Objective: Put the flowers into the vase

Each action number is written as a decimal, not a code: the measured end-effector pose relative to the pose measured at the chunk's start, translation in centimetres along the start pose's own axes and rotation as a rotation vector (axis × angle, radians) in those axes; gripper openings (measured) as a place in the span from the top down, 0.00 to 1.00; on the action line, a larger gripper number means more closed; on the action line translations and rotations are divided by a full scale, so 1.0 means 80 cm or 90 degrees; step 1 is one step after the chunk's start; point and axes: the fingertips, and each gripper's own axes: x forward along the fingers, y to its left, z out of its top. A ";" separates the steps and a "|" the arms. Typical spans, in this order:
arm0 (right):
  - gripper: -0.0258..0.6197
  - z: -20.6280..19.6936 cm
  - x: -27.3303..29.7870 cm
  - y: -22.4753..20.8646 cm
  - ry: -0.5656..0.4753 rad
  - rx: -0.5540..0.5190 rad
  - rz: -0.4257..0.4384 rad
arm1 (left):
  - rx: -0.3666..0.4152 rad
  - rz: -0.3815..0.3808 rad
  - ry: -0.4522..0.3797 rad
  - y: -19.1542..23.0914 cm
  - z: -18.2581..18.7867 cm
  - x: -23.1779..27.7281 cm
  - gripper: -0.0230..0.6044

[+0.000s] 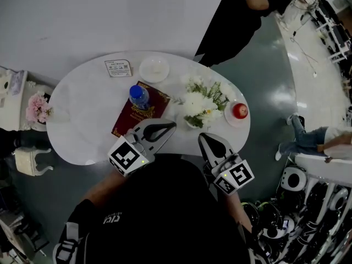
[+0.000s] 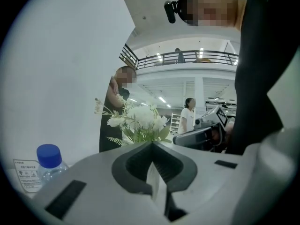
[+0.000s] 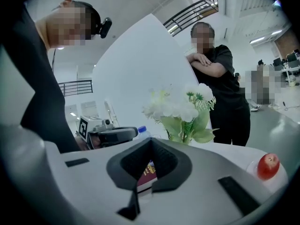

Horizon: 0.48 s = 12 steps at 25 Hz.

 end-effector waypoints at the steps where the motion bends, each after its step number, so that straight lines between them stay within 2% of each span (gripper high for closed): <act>1: 0.92 0.002 0.000 0.000 -0.001 -0.005 0.000 | -0.002 0.000 0.002 0.000 0.000 0.000 0.95; 6: 0.92 0.014 0.000 0.005 -0.007 -0.032 0.004 | 0.019 0.012 0.004 0.002 -0.005 -0.003 0.95; 12: 0.92 0.035 -0.002 0.026 -0.022 -0.073 0.026 | 0.005 0.035 0.016 0.006 0.004 -0.009 0.95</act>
